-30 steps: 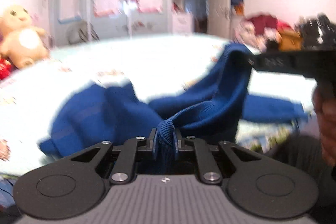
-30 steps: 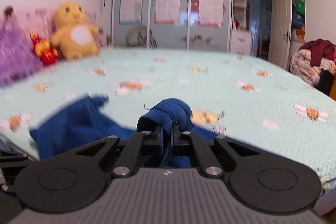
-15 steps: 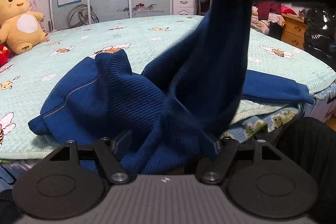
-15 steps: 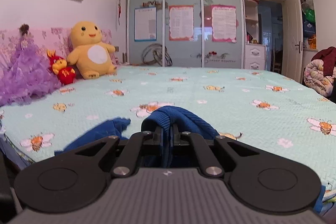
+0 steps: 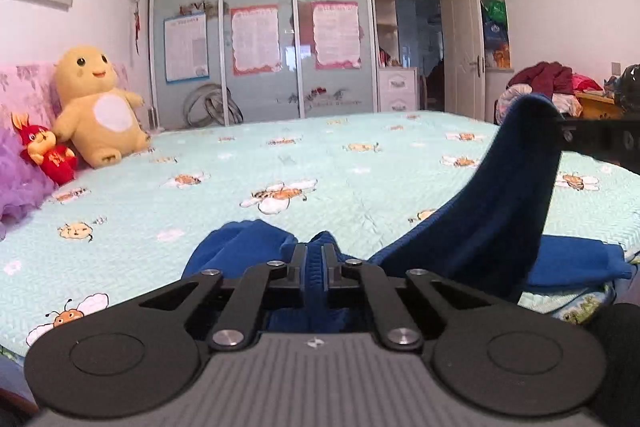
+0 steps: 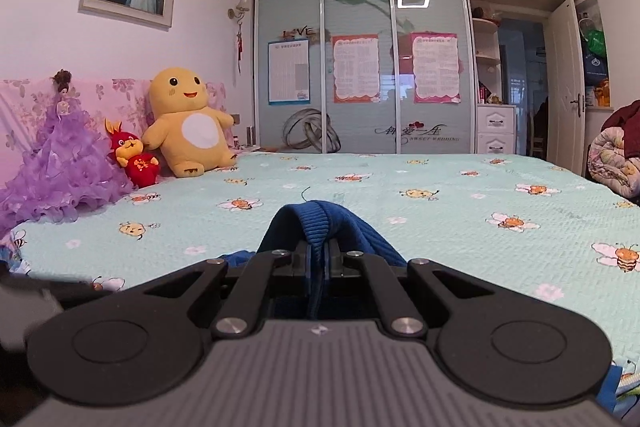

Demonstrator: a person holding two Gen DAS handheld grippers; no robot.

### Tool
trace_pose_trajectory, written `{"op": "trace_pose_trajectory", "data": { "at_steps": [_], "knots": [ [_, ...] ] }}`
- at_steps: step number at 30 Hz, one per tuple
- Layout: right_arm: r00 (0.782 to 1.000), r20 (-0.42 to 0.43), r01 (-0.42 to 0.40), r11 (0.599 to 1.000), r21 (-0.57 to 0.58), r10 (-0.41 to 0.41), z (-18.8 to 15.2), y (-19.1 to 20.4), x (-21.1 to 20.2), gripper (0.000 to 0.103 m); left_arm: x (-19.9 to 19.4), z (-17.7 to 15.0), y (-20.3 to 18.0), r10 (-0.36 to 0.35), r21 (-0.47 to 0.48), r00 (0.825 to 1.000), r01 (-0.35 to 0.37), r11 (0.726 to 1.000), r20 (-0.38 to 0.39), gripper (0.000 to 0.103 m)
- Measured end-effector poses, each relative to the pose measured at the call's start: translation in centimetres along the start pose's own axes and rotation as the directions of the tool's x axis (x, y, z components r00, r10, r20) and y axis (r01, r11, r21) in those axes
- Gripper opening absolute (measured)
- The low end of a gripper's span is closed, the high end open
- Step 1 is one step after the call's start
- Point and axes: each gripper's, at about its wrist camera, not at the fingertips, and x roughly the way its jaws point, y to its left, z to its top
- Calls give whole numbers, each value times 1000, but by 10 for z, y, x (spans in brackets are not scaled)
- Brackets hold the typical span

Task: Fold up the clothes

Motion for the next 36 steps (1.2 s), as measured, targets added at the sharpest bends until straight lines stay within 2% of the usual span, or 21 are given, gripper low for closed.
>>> {"op": "trace_pose_trajectory", "data": {
  "at_steps": [1,3,5,7,9,13,16,19,21,23,27,32,36],
  "knots": [
    [1000,-2,-1,1000,0,1,0,0,0,4,1,-1,2,-23,-31,1000,22,999,-15,14],
    [1000,-4,-4,1000,2,4,-1,2,0,4,-1,-6,-1,-85,-54,996,84,995,-27,59],
    [1000,-5,-6,1000,3,6,0,3,-1,4,-3,-11,-4,-148,-77,988,144,987,-37,76],
    [1000,-6,-7,1000,4,7,1,3,-2,4,-3,-15,-10,-208,-66,977,206,976,-39,77],
    [1000,-8,-5,1000,6,5,-1,2,-2,4,-2,-18,-13,-239,-58,970,236,970,-41,82],
    [1000,-12,0,1000,6,0,0,2,-2,4,2,-18,-15,-272,-57,961,269,961,-51,84],
    [1000,-13,-6,1000,3,6,-1,4,-2,4,11,-19,-20,-197,-24,977,196,980,-85,85],
    [1000,-12,-13,1000,-7,13,-3,7,-3,4,22,-21,-8,-147,-78,979,138,987,-139,80],
    [1000,-19,-17,1000,-9,16,-4,7,-3,4,29,-23,0,-139,-128,974,117,985,-179,53],
    [999,-27,-20,1000,-10,20,-6,8,-3,4,33,-27,6,-129,-156,968,97,983,-213,35],
    [999,-41,-31,999,-16,30,-9,11,-3,4,29,-25,10,-126,-158,973,95,983,-196,6],
    [999,-32,-31,999,-39,30,-9,16,-6,4,9,-4,16,-47,-88,997,42,995,-55,5],
    [999,-31,-33,999,-24,32,-9,14,-7,4,-12,28,18,8,-31,995,-5,1000,98,4]
  ]
}}
